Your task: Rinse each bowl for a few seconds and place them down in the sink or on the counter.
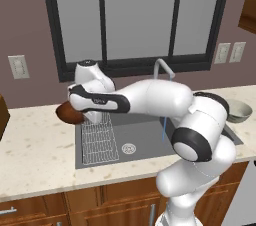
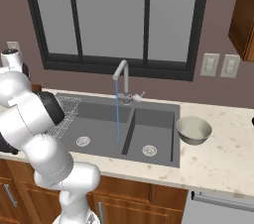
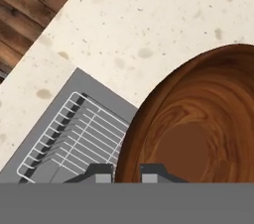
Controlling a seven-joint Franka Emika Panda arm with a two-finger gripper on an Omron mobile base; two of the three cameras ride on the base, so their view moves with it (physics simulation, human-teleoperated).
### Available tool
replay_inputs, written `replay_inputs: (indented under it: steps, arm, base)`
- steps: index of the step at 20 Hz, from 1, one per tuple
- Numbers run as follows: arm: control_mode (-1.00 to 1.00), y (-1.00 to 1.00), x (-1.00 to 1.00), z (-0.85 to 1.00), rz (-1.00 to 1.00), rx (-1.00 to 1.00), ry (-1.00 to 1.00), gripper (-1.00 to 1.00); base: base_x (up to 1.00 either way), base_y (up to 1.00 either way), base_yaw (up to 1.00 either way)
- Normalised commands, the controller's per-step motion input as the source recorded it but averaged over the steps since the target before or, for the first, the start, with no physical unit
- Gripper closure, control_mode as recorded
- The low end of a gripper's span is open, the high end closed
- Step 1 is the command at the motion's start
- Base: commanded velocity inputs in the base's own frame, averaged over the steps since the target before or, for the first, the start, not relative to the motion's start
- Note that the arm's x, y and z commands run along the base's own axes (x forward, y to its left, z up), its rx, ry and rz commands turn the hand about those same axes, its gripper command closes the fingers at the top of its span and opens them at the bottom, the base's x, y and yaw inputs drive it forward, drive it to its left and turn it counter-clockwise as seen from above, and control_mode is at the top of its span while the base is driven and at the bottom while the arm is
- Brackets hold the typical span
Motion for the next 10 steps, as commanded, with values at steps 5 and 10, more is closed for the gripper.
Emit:
replay_inputs:
  steps: [5, 10]
  arm:
    - [-1.00, 0.16, -0.09, -0.12, 0.08, 0.02, 0.00, 1.00]
    - [-1.00, 0.15, -0.02, -0.21, 0.06, 0.05, 0.00, 1.00]
  base:
    - [0.00, 0.00, 0.00]
    - [0.00, 0.00, 0.00]
